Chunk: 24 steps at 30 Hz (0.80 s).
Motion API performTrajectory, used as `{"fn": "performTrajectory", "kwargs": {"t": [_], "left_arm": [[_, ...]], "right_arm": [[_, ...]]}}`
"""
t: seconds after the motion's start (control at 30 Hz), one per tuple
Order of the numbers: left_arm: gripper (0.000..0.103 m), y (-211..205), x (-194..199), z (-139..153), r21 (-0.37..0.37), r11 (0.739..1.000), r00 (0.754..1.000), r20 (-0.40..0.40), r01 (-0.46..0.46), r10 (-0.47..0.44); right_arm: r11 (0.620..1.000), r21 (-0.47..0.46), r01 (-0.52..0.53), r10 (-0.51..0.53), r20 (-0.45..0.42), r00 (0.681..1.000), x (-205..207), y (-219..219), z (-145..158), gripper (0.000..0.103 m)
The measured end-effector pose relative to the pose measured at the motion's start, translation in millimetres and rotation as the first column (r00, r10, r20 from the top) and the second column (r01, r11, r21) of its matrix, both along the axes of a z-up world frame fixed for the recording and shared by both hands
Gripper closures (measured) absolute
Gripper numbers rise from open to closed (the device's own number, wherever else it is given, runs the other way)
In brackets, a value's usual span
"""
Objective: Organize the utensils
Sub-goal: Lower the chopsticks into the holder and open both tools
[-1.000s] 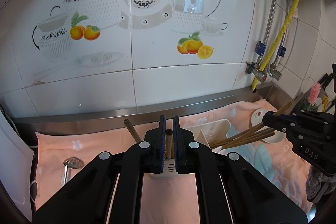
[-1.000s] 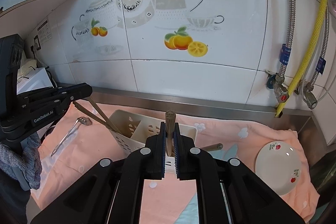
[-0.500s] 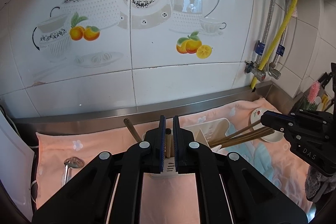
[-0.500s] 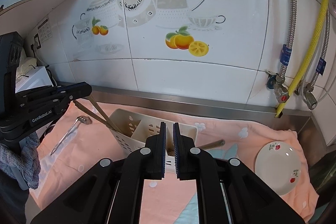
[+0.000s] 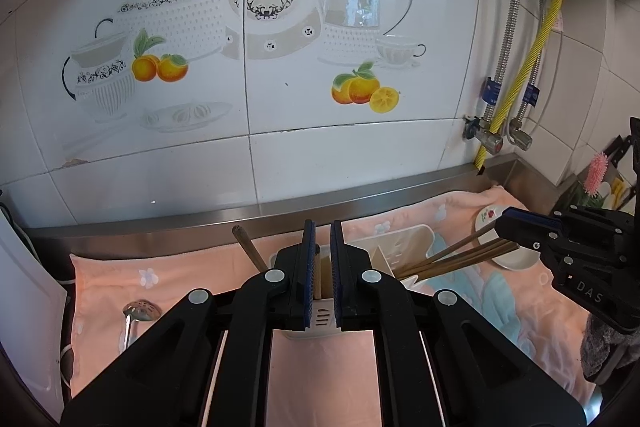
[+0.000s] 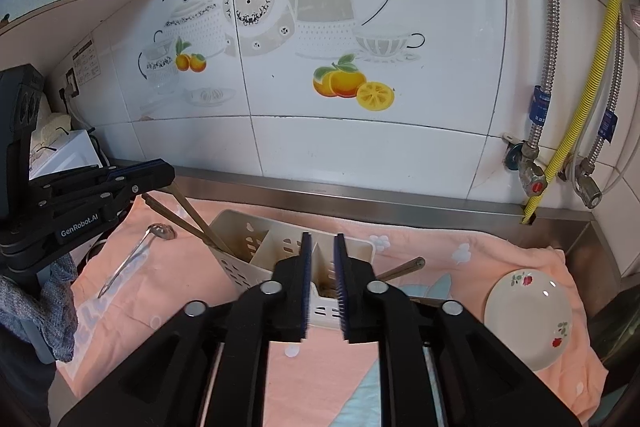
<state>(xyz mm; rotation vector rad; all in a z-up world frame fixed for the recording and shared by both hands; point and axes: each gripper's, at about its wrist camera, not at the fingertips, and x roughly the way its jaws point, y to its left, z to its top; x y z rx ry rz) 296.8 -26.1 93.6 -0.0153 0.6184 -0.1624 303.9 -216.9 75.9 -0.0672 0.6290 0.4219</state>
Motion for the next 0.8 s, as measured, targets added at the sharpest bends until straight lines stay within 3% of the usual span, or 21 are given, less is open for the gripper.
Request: {"fn": "performTrajectory", "kwargs": {"t": [0.07,0.13,0.4,0.53,0.8], "left_arm": [[0.092,0.4,-0.6,0.3,0.000,1.000,1.000,-0.001,-0.002,0.002],[0.083,1.2,-2.1,1.1,0.003,1.000,1.000,0.004,-0.008,0.008],[0.072,4.1,-9.5,7.0,0.003,1.000,1.000,0.017,-0.012,0.012],[0.054,5.2,-14.1,9.3,0.009,1.000,0.999,0.028,-0.025,0.025],[0.042,9.6,-23.7,13.1,0.007,0.999,0.998,0.037,-0.043,0.043]], "right_arm": [[1.000,0.002,0.000,0.000,0.003,1.000,-1.0,-0.6,1.0,0.086],[1.000,0.003,0.003,-0.003,0.007,1.000,-2.3,-1.5,1.9,0.080],[1.000,0.002,0.008,-0.008,0.023,1.000,-8.1,-5.4,6.9,0.069],[1.000,0.000,0.013,-0.013,0.028,1.000,-12.3,-6.1,8.2,0.061],[1.000,0.001,0.019,-0.019,0.050,0.999,-22.3,-8.3,14.5,0.054]]}}
